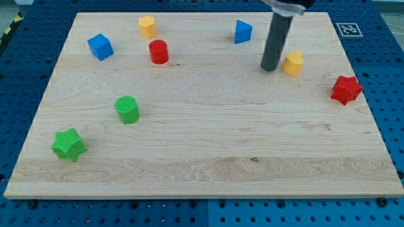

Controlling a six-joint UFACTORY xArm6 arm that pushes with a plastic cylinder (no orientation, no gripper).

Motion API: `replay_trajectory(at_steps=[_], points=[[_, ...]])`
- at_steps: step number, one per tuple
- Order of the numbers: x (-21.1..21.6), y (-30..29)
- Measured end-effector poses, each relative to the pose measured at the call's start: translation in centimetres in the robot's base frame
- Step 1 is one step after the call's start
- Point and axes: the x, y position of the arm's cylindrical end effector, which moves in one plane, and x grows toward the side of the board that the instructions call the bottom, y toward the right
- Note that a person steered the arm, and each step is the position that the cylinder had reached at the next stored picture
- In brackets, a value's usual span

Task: Move the yellow heart to the top left of the red star

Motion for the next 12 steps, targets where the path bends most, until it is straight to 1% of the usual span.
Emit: replay_trajectory(at_steps=[2, 3, 4, 5, 6, 8, 9, 10, 12], points=[[-0.3, 4.7], [-0.4, 5.5], [-2.6, 4.2], [-4.1, 4.2], [-4.1, 6.4], [-4.1, 7.2], [-4.0, 8.8], [-2.2, 9.4], [-1.7, 8.1]])
